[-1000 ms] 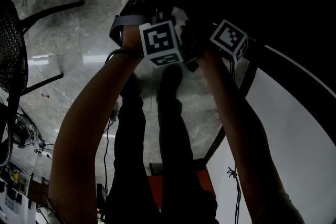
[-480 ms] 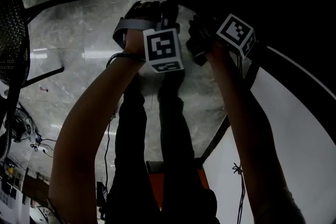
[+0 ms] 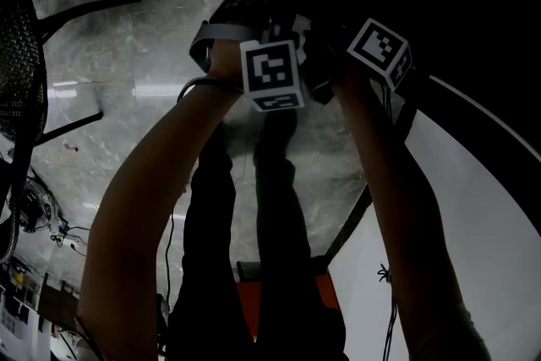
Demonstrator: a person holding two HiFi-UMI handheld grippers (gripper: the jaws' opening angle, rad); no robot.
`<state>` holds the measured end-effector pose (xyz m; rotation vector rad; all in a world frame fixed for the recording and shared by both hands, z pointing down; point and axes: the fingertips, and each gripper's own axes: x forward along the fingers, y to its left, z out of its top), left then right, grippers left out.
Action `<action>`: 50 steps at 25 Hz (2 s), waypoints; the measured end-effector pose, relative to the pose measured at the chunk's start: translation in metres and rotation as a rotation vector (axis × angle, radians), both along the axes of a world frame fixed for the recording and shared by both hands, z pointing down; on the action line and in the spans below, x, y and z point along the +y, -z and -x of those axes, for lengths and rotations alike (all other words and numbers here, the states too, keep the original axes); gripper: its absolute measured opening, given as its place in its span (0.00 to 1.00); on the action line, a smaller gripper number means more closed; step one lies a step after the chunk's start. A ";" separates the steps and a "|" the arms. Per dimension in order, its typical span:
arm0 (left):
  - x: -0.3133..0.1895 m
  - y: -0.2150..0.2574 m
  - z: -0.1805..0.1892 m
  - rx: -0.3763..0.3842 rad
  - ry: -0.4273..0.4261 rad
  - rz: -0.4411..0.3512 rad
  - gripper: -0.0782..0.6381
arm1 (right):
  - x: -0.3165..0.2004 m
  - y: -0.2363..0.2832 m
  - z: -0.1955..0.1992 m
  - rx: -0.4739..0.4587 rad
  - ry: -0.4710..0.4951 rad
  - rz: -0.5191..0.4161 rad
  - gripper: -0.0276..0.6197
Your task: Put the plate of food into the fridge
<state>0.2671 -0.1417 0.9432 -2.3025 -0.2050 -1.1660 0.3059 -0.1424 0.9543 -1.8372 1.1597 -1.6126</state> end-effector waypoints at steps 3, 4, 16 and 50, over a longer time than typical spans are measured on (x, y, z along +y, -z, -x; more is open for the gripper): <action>0.001 -0.001 -0.010 -0.001 -0.011 -0.009 0.19 | 0.002 0.002 0.000 -0.002 0.016 0.000 0.09; 0.000 -0.002 -0.013 -0.001 -0.009 -0.011 0.19 | 0.003 0.004 -0.001 -0.001 0.024 -0.009 0.09; -0.011 -0.006 -0.028 0.002 0.029 -0.026 0.17 | 0.020 0.005 0.010 0.060 0.169 0.014 0.09; 0.002 0.039 0.031 0.010 -0.062 0.097 0.12 | 0.044 0.051 0.054 0.042 0.163 0.058 0.09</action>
